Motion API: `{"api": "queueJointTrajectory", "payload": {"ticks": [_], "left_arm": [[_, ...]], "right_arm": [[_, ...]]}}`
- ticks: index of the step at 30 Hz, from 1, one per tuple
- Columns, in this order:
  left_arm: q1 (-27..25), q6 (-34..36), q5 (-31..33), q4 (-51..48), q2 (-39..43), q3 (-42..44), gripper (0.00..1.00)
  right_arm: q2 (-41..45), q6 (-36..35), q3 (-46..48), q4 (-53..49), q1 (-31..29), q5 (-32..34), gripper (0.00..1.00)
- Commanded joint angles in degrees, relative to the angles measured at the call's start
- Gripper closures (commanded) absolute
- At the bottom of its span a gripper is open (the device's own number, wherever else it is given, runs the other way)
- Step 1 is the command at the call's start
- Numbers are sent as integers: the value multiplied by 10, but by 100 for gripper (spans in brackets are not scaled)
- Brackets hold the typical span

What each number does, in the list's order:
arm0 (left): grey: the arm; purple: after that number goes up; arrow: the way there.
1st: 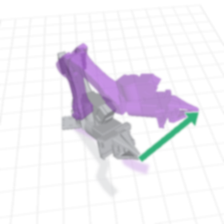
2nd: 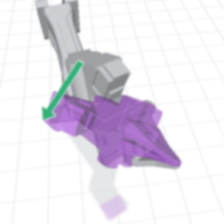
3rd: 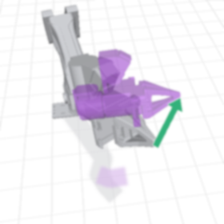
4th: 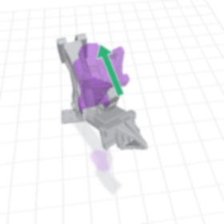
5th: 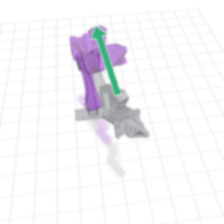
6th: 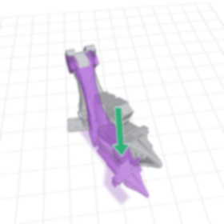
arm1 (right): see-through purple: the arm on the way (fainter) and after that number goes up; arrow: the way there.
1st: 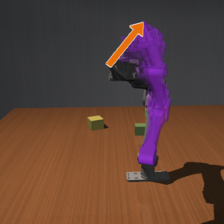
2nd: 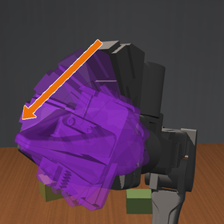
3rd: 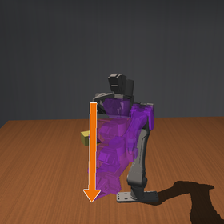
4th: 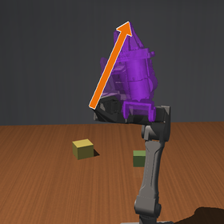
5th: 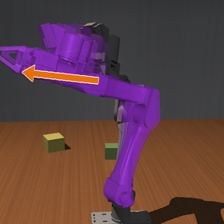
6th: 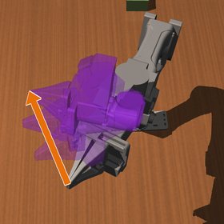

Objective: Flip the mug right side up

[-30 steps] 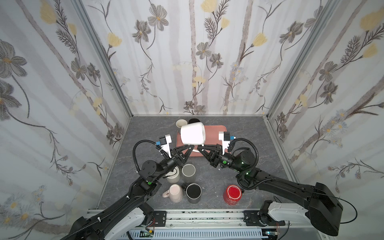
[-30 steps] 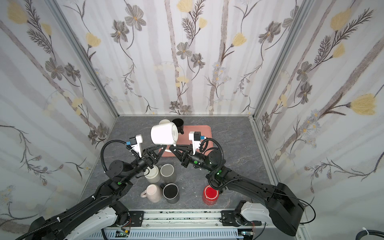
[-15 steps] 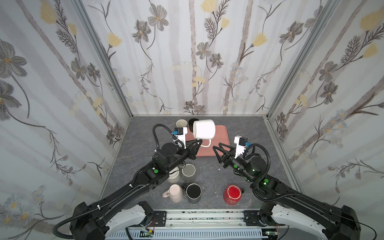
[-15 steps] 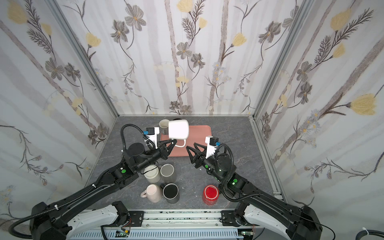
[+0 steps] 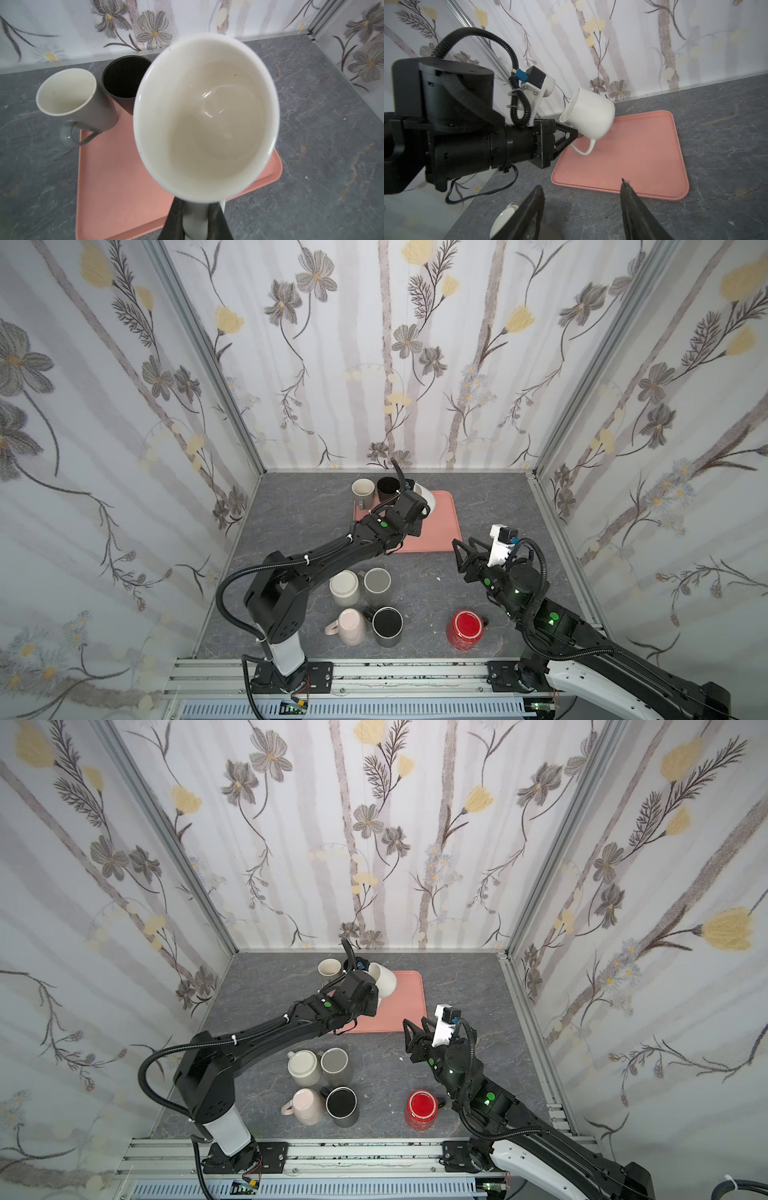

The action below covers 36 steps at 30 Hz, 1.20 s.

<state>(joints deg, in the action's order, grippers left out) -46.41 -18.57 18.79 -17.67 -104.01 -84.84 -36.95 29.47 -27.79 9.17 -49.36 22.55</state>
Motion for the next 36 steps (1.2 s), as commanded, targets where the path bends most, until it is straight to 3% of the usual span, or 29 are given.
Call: {"api": "queueJointTrajectory", "payload": {"ticks": [1,7,22,36], "left_arm": [[7,23,45,-34,-59,-75,100],[25,34,51,-117,-184,-218,100],[41,51,84,-246,-386,-508,100],[53,57,91,-273,-458,-602,100]], "right_arm": [[22,-4,6,-24,3,22,41],[63,-3,15,-53,7,28,41],[123,-11,19,-115,14,48,38],[134,-15,25,-126,19,58,35]]}}
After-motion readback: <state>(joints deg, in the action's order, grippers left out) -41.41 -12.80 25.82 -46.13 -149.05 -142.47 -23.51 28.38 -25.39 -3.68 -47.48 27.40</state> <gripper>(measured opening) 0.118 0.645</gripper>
